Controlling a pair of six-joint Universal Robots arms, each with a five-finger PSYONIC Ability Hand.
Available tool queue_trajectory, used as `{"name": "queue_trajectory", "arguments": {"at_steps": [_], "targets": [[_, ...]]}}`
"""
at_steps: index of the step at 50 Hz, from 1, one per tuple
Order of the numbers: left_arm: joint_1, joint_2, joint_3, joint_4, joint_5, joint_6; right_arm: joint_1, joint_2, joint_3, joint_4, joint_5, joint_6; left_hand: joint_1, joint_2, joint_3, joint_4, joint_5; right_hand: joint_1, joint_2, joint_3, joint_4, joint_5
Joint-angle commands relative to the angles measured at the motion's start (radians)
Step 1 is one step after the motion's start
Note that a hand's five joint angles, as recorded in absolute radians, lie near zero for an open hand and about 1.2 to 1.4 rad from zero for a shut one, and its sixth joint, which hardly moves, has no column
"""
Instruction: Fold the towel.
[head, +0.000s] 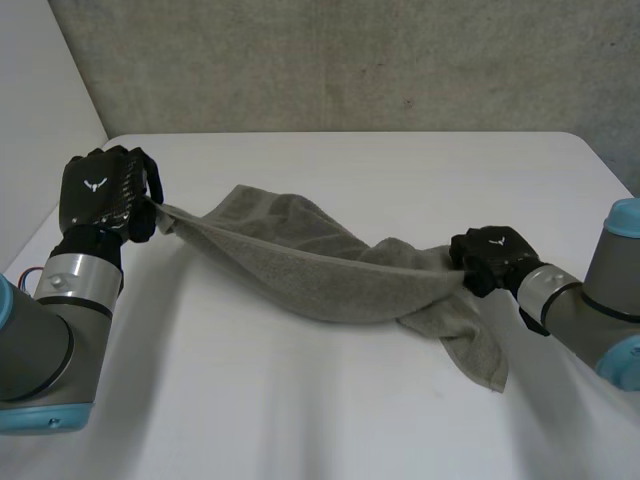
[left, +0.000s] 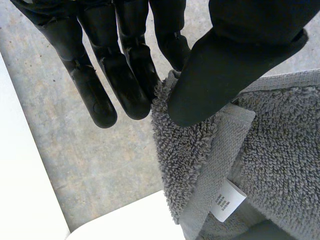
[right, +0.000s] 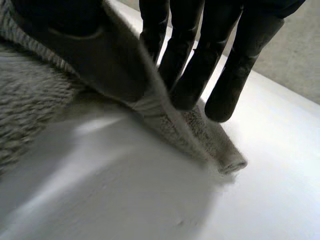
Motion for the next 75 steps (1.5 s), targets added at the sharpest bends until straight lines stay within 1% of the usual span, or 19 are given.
{"name": "queue_trajectory", "arguments": {"at_steps": [1, 7, 10, 12, 16, 20, 23, 29, 33, 40, 46, 50, 51, 52, 53, 55, 58, 70, 75], "targets": [[0.001, 0.011, 0.0, 0.0, -0.001, 0.0, 0.001, -0.077, -0.017, -0.016, 0.045, 0.006, 0.203, 0.18, 0.18, 0.178, 0.198, 0.084, 0.089, 0.101, 0.097, 0.089], [0.003, 0.098, 0.006, -0.008, -0.003, 0.003, -0.017, -0.286, -0.018, 0.009, 0.038, 0.024, 0.203, 0.18, 0.18, 0.178, 0.198, 0.084, 0.089, 0.101, 0.097, 0.089], [0.007, 0.193, 0.018, -0.047, -0.003, 0.003, -0.033, -0.409, -0.046, 0.108, 0.026, 0.009, 0.203, 0.18, 0.18, 0.178, 0.198, 0.084, 0.089, 0.101, 0.097, 0.089], [0.012, 0.24, 0.032, -0.087, -0.001, 0.005, -0.039, -0.522, -0.131, 0.279, 0.0, -0.025, 0.203, 0.18, 0.18, 0.178, 0.198, 0.084, 0.089, 0.101, 0.097, 0.089], [0.015, 0.319, 0.077, -0.19, 0.023, 0.003, -0.081, -0.579, -0.231, 0.453, -0.057, -0.088, 0.203, 0.18, 0.18, 0.178, 0.198, 0.084, 0.089, 0.101, 0.097, 0.089], [0.017, 0.366, 0.142, -0.375, 0.083, 0.003, -0.135, -0.585, -0.345, 0.683, -0.093, -0.262, 0.203, 0.18, 0.18, 0.178, 0.198, 0.084, 0.089, 0.101, 0.097, 0.089], [0.018, 0.367, 0.167, -0.469, 0.118, 0.008, -0.132, -0.582, -0.374, 0.74, -0.085, -0.326, 0.203, 0.18, 0.18, 0.178, 0.198, 0.084, 0.089, 0.101, 0.097, 0.089], [0.023, 0.304, 0.178, -0.517, 0.126, 0.012, -0.091, -0.501, -0.392, 0.851, -0.034, -0.49, 0.203, 0.18, 0.18, 0.178, 0.198, 0.084, 0.089, 0.101, 0.097, 0.089], [0.029, 0.134, 0.221, -0.526, 0.124, 0.049, -0.008, -0.365, -0.391, 0.877, 0.044, -0.554, 0.203, 0.18, 0.18, 0.178, 0.198, 0.084, 0.089, 0.101, 0.097, 0.089], [0.027, -0.141, 0.4, -0.529, 0.117, 0.186, 0.055, -0.133, -0.495, 0.863, 0.133, -0.603, 0.203, 0.18, 0.18, 0.178, 0.198, 0.084, 0.089, 0.101, 0.097, 0.089], [0.007, -0.342, 0.749, -0.532, 0.109, 0.245, 0.114, 0.071, -0.873, 0.73, 0.24, -0.538, 0.203, 0.18, 0.18, 0.178, 0.198, 0.084, 0.089, 0.101, 0.097, 0.089], [-0.003, -0.354, 1.007, -0.456, 0.103, 0.227, 0.127, 0.065, -1.003, 0.504, 0.276, -0.444, 0.203, 0.18, 0.18, 0.178, 0.198, 0.084, 0.089, 0.101, 0.097, 0.089], [-0.003, -0.354, 1.008, -0.456, 0.103, 0.227, 0.128, 0.047, -0.991, 0.358, 0.274, -0.392, 0.203, 0.18, 0.18, 0.178, 0.198, 0.084, 0.089, 0.101, 0.097, 0.089], [-0.002, -0.351, 1.047, -0.383, 0.089, 0.207, 0.127, -0.003, -0.948, 0.208, 0.276, -0.348, 0.203, 0.18, 0.18, 0.178, 0.198, 0.084, 0.089, 0.101, 0.097, 0.089], [-0.003, -0.338, 1.055, -0.28, 0.066, 0.174, 0.127, -0.004, -0.948, 0.207, 0.276, -0.347, 0.203, 0.18, 0.18, 0.178, 0.198, 0.084, 0.089, 0.101, 0.097, 0.089], [-0.003, -0.304, 1.048, -0.185, 0.037, 0.135, 0.125, -0.195, -0.788, -0.048, 0.266, -0.278, 0.203, 0.18, 0.18, 0.178, 0.198, 0.084, 0.089, 0.101, 0.097, 0.089], [0.012, -0.223, 0.993, -0.046, -0.015, 0.075, 0.113, -0.293, -0.664, -0.138, 0.237, -0.255, 0.203, 0.18, 0.18, 0.178, 0.198, 0.084, 0.089, 0.101, 0.097, 0.089], [0.03, -0.19, 0.689, -0.025, -0.012, 0.045, 0.107, -0.271, -0.481, 0.147, 0.122, -0.266, 0.203, 0.18, 0.18, 0.178, 0.198, 0.084, 0.089, 0.101, 0.097, 0.089], [0.063, -0.195, 0.464, -0.011, 0.084, 0.041, 0.115, -0.249, -0.351, 0.159, 0.108, -0.272, 0.203, 0.18, 0.18, 0.178, 0.198, 0.084, 0.089, 0.101, 0.097, 0.089]]}}
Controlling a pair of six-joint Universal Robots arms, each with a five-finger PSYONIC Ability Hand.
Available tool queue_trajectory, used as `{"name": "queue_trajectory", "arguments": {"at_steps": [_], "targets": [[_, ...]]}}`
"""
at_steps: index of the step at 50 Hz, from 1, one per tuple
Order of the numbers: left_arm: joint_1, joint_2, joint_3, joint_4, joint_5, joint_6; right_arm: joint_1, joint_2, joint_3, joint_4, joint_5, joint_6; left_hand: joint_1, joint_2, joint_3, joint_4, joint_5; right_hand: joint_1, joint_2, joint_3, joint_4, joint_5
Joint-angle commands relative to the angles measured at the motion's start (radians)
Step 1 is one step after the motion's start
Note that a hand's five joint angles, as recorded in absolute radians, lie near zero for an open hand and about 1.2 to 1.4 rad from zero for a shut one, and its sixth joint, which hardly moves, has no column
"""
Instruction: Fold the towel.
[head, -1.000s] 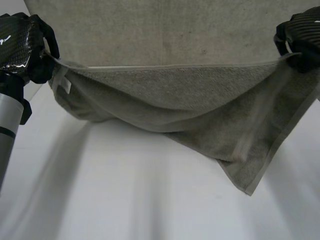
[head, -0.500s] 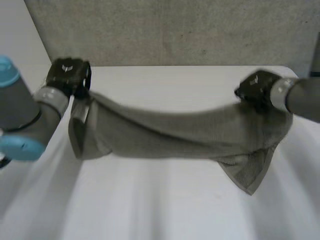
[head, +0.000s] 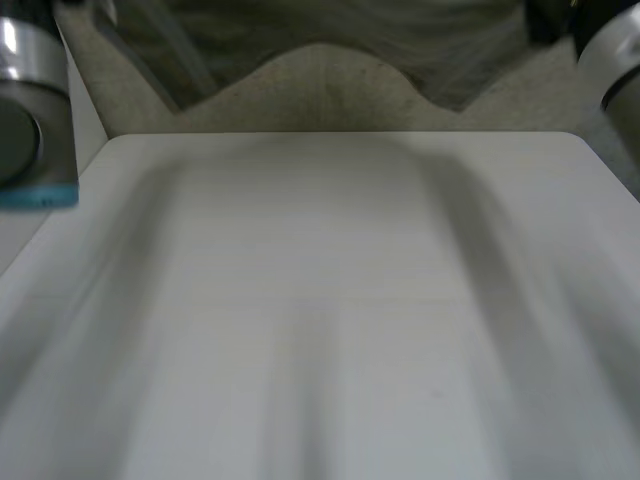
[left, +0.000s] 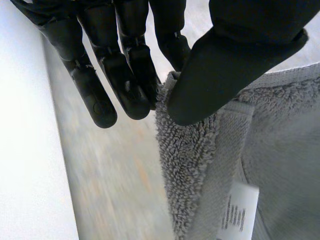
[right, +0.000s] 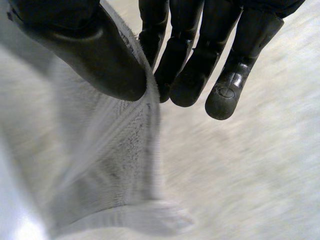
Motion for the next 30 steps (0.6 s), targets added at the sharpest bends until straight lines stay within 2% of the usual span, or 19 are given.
{"name": "queue_trajectory", "arguments": {"at_steps": [1, 8, 10, 15, 22, 23, 24, 25, 27, 28, 30], "targets": [[0.028, -0.01, -0.236, 0.005, 0.095, 0.003, 0.01, 0.044, 0.182, 0.052, -0.023, -0.017, 0.202, 0.179, 0.179, 0.178, 0.194, 0.06, 0.06, 0.058, 0.063, 0.05], [0.057, -0.112, -0.423, 0.077, 0.135, 0.015, 0.011, 0.15, 0.31, 0.045, -0.023, -0.042, 0.202, 0.179, 0.179, 0.178, 0.194, 0.06, 0.06, 0.058, 0.063, 0.05], [0.06, -0.139, -0.442, 0.079, 0.135, 0.015, 0.011, 0.234, 0.337, 0.045, -0.022, -0.061, 0.202, 0.179, 0.179, 0.178, 0.194, 0.06, 0.06, 0.058, 0.063, 0.05], [0.064, -0.203, -0.46, 0.071, 0.136, 0.017, 0.015, 0.326, 0.354, 0.047, 0.0, -0.086, 0.202, 0.179, 0.179, 0.178, 0.194, 0.06, 0.06, 0.058, 0.063, 0.05], [0.074, -0.197, -0.457, 0.034, 0.135, 0.015, -0.005, 0.282, 0.376, 0.038, 0.02, -0.063, 0.202, 0.179, 0.179, 0.178, 0.194, 0.06, 0.06, 0.058, 0.063, 0.05], [0.074, -0.197, -0.457, 0.034, 0.135, 0.015, -0.01, 0.252, 0.385, 0.038, 0.018, -0.051, 0.202, 0.179, 0.179, 0.178, 0.194, 0.006, 0.006, 0.004, 0.009, -0.004], [0.077, -0.186, -0.459, 0.034, 0.133, 0.015, -0.021, 0.232, 0.399, 0.035, 0.015, -0.031, 0.202, 0.179, 0.179, 0.178, 0.194, -0.172, -0.172, -0.174, -0.169, -0.182], [0.077, -0.186, -0.459, 0.034, 0.133, 0.015, -0.021, 0.231, 0.399, 0.035, 0.015, -0.031, 0.202, 0.179, 0.179, 0.178, 0.194, -0.174, -0.174, -0.176, -0.171, -0.184], [0.082, -0.17, -0.462, 0.033, 0.13, 0.015, -0.042, 0.224, 0.42, 0.019, 0.012, 0.03, 0.202, 0.179, 0.179, 0.178, 0.194, -0.451, -0.452, -0.453, -0.449, -0.461], [0.082, -0.169, -0.462, 0.033, 0.13, 0.015, -0.042, 0.224, 0.42, 0.019, 0.012, 0.03, 0.202, 0.179, 0.179, 0.178, 0.194, -0.453, -0.453, -0.454, -0.45, -0.463], [0.08, -0.159, -0.465, 0.033, 0.127, 0.012, -0.051, 0.227, 0.431, 0.01, 0.01, 0.079, 0.202, 0.179, 0.179, 0.178, 0.194, -0.637, -0.637, -0.639, -0.634, -0.647]]}}
